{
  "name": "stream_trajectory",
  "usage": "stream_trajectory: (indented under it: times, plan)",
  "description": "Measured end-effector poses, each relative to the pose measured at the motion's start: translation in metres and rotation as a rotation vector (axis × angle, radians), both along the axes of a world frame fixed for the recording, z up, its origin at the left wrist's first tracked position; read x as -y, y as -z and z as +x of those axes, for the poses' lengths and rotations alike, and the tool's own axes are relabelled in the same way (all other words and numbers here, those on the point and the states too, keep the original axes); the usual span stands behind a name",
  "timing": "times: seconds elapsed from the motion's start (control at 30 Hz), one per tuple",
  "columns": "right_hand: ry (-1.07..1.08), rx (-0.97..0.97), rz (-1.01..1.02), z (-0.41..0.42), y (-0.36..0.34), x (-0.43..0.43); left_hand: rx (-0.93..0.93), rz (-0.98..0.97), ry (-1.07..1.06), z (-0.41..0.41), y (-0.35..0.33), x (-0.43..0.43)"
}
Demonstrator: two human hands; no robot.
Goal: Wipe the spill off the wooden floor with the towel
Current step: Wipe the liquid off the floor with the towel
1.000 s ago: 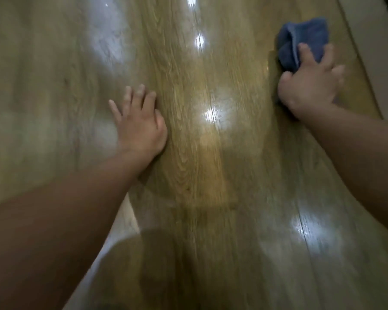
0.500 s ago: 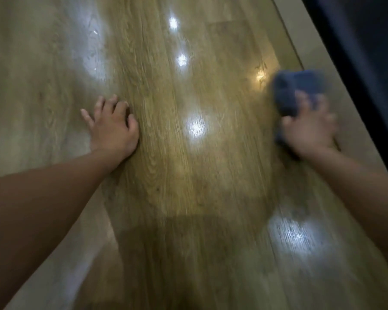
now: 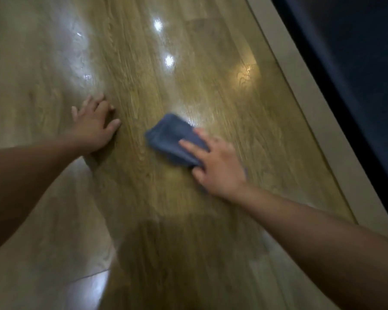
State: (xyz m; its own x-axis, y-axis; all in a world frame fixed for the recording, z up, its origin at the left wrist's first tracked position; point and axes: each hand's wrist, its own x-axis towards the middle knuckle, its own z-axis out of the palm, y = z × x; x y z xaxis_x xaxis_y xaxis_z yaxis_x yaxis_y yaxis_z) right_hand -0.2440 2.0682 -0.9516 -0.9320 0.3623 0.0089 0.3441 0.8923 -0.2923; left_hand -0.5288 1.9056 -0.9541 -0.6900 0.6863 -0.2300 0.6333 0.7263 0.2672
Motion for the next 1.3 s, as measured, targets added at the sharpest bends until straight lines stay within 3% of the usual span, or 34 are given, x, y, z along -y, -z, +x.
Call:
stream_trajectory:
  times: [0.13,0.23,0.33,0.47,0.53,0.63,0.77,0.87,0.97,1.07,1.13,1.2,1.3]
  plan:
    - [0.737,0.096,-0.034,0.048,-0.006,-0.078,0.054,-0.455,0.231,0.037,-0.039,0.006]
    - [0.908,0.139,-0.031,0.04,-0.014,-0.074,0.14,-0.63,0.243,0.096,-0.049,0.013]
    - [0.798,0.144,-0.021,0.019,-0.013,0.004,0.164,-0.573,0.188,0.112,-0.048,0.019]
    - [0.037,0.063,-0.004,0.022,-0.011,0.116,0.117,-0.607,0.247,0.1,-0.036,0.011]
    - [-0.143,0.054,-0.032,0.033,-0.006,0.103,0.093,-0.598,0.265,0.101,-0.034,0.012]
    - [0.025,0.053,-0.006,0.087,-0.002,0.036,0.127,-0.539,0.158,0.106,-0.041,0.016]
    - [0.612,0.135,0.038,0.189,-0.017,-0.063,0.144,-0.508,0.126,0.112,-0.046,0.018]
    - [0.845,0.225,0.082,0.187,-0.021,-0.047,0.131,-0.477,0.072,0.127,-0.052,0.024]
    - [0.623,0.171,0.09,0.152,-0.014,0.057,0.143,-0.501,0.107,0.169,-0.059,0.044]
    - [-0.068,0.093,-0.021,0.135,-0.017,0.152,0.132,-0.568,0.193,0.212,-0.064,0.071]
    - [-0.359,0.104,-0.045,0.138,-0.018,0.145,0.118,-0.562,0.25,0.219,-0.063,0.088]
    - [-0.355,0.1,-0.002,0.152,-0.018,0.094,0.078,-0.585,0.321,0.196,-0.072,0.088]
    - [0.079,0.123,0.038,0.207,-0.019,-0.002,0.054,-0.636,0.264,0.142,-0.1,0.069]
